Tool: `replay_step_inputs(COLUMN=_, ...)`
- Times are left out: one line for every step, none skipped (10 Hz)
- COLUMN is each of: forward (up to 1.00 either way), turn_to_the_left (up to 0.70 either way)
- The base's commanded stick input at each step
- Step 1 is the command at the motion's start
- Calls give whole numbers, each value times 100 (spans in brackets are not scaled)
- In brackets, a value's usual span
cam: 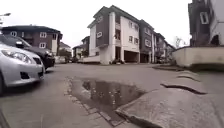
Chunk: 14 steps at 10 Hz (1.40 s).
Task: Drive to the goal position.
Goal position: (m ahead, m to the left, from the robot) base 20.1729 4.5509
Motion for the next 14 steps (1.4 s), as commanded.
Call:
replay_step_inputs(forward=0, turn_to_the_left=0)
replay_step_inputs(forward=0, turn_to_the_left=17)
replay_step_inputs(forward=0, turn_to_the_left=63)
replay_step_inputs(forward=0, turn_to_the_left=70)
replay_step_inputs(forward=0, turn_to_the_left=70)
replay_step_inputs(forward=0, turn_to_the_left=70)
replay_step_inputs(forward=0, turn_to_the_left=70)
replay_step_inputs(forward=0, turn_to_the_left=70)
replay_step_inputs(forward=0, turn_to_the_left=70)
replay_step_inputs(forward=0, turn_to_the_left=70)
replay_step_inputs(forward=0, turn_to_the_left=63)
replay_step_inputs(forward=0, turn_to_the_left=16)
replay_step_inputs(forward=0, turn_to_the_left=0)
replay_step_inputs(forward=0, turn_to_the_left=0)
